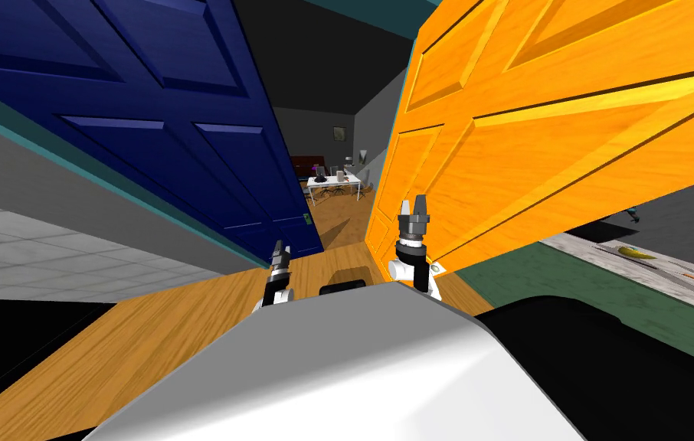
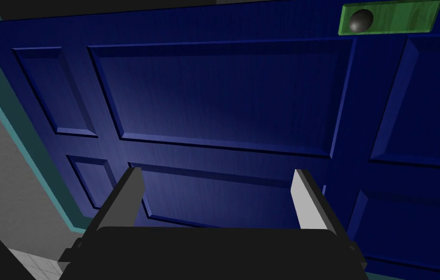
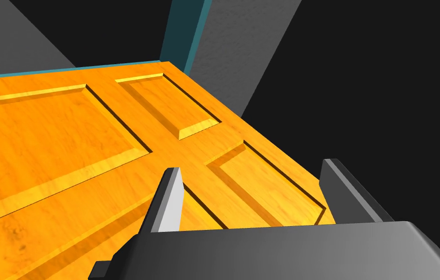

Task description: Pull the door open

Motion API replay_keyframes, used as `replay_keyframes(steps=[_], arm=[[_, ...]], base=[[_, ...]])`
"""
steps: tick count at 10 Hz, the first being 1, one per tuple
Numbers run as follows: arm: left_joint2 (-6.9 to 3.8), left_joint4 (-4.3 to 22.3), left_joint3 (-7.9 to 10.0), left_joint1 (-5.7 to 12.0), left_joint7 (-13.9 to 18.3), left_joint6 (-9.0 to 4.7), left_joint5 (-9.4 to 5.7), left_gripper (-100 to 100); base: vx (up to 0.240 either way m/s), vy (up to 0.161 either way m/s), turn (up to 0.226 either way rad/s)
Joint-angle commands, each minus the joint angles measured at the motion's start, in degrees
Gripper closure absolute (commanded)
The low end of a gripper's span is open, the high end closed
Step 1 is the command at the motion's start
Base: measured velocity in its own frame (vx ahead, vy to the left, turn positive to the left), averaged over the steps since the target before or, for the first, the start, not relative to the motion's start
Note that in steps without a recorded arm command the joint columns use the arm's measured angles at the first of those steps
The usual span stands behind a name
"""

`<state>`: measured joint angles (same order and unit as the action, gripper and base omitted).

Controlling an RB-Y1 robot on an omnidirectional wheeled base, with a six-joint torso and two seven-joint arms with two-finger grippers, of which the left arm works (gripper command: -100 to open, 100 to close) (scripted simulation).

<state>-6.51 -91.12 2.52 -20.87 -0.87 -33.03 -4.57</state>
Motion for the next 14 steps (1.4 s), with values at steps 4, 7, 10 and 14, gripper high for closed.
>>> replay_keyframes(steps=[4,7,10,14], arm=[[-0.57,7.34,0.30,1.83,1.11,-2.37,-0.54,-100],[-0.85,10.94,0.44,2.61,1.70,-3.55,-0.83,-100],[-1.08,14.37,0.57,3.35,2.25,-4.67,-1.10,-100],[-1.35,18.67,0.73,4.28,2.95,-6.08,-1.44,-100]], base=[[0.104,-0.003,-0.035],[0.130,0.003,-0.031],[0.098,0.004,-0.026],[0.097,0.002,-0.025]])
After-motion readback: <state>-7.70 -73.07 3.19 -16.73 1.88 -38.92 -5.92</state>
